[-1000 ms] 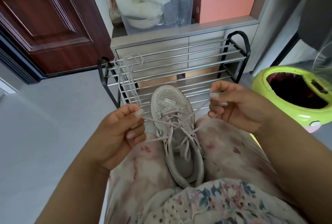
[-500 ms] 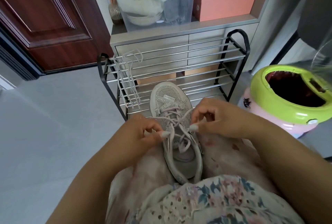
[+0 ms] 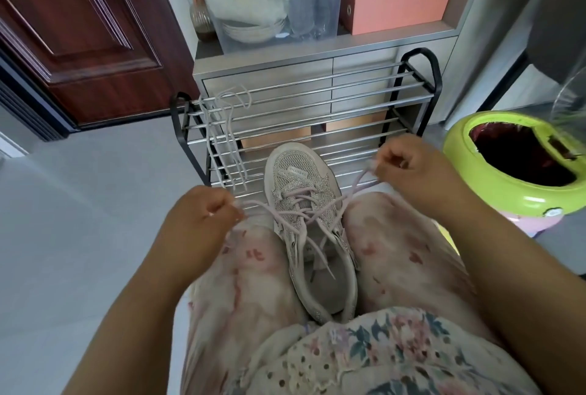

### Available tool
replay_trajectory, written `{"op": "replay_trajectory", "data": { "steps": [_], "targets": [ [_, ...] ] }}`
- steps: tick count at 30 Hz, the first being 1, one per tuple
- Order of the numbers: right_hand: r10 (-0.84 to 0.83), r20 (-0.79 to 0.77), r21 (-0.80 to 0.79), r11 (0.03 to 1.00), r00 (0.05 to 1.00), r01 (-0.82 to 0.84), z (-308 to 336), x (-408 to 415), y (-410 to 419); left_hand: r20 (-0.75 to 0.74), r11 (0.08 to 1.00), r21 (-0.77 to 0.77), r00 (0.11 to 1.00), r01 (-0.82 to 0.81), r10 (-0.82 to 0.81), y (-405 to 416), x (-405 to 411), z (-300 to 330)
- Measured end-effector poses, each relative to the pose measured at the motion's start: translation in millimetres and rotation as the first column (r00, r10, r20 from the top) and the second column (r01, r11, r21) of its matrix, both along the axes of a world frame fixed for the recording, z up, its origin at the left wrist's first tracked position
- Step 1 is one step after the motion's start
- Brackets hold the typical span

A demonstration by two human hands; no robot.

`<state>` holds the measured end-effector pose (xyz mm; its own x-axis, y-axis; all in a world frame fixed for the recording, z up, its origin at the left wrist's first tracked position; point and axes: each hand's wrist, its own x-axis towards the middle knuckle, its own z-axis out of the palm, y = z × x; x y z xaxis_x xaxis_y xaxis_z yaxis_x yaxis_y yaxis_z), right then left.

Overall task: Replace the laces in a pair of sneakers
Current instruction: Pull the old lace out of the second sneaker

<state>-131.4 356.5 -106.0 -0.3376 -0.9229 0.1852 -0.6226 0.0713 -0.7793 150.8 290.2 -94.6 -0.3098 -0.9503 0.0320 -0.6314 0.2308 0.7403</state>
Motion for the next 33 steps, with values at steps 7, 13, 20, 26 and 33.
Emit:
{"op": "replay_trajectory", "data": {
  "steps": [7,13,20,26,33],
  "targets": [
    [0.266,-0.270,-0.082,0.951,0.925,-0.298,-2,27,6,-0.091,0.980,-0.111,0.980,0.165,-0.175,19,-21,-5],
    [0.502,-0.313,0.069,0.859,0.807,-0.507,-14,33,6,0.192,0.934,-0.148,0.936,0.324,-0.294,17,-24,-27],
    [0.136,-0.082,-0.268,0.951,0.987,-0.154,-1,21,1,-0.136,0.975,-0.220,0.989,0.033,-0.065,8,-15,-8],
    [0.314,-0.200,-0.064,0.941,0.928,-0.332,1,28,5,-0.103,0.990,-0.068,0.986,0.122,-0.128,27,-26,-2],
    [0.506,-0.214,0.123,0.863,0.836,-0.491,-6,40,8,0.166,0.928,-0.219,0.948,0.303,-0.270,28,-34,-18]
  ]
}}
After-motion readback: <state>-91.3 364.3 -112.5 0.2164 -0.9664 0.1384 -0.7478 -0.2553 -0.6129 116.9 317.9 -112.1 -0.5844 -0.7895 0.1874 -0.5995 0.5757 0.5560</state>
